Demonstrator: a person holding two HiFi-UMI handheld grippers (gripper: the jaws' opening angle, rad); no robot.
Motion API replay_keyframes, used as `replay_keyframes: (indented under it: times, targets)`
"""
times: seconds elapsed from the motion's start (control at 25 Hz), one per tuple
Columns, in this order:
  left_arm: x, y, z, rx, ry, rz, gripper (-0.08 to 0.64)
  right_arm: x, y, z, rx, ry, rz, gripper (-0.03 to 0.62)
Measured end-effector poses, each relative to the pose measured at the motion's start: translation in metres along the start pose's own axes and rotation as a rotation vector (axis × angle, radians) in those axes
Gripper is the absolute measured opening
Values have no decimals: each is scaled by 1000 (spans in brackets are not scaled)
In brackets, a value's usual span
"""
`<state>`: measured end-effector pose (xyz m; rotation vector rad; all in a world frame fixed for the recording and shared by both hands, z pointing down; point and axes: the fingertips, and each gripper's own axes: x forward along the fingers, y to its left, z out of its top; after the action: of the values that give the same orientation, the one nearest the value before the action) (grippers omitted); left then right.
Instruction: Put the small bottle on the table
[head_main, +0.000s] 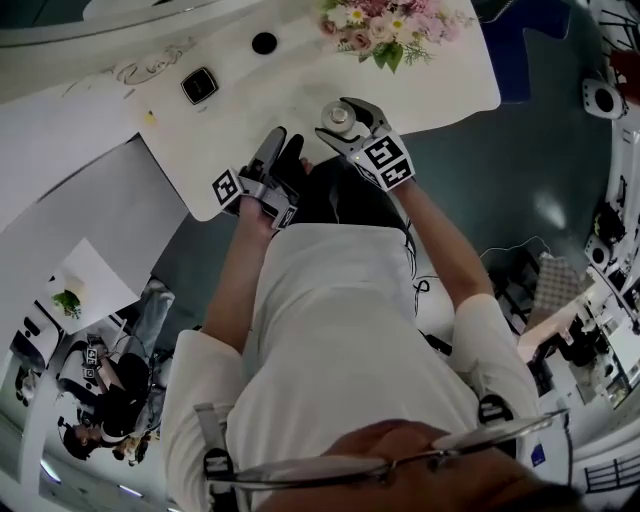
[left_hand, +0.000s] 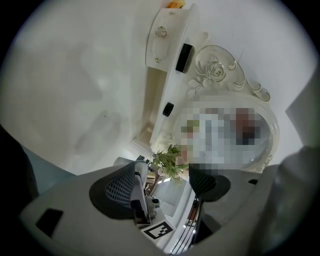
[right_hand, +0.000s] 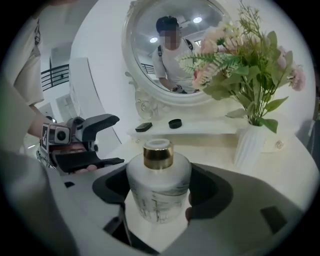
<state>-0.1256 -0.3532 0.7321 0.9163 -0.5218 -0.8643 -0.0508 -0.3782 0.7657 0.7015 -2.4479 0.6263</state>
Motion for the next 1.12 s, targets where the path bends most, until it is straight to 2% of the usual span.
replay_keyframes:
  times: [0.32, 0.6, 1.12]
  targets:
    - [1, 15, 9, -11, 2, 24, 337, 32, -23, -35, 6, 43, -69, 344]
    - [3, 24, 6, -30, 14, 50, 336, 47, -30, -45, -10, 32, -90, 344]
    - [10, 11, 14, -32, 27, 20, 336, 56, -37, -46, -74, 100, -122, 350]
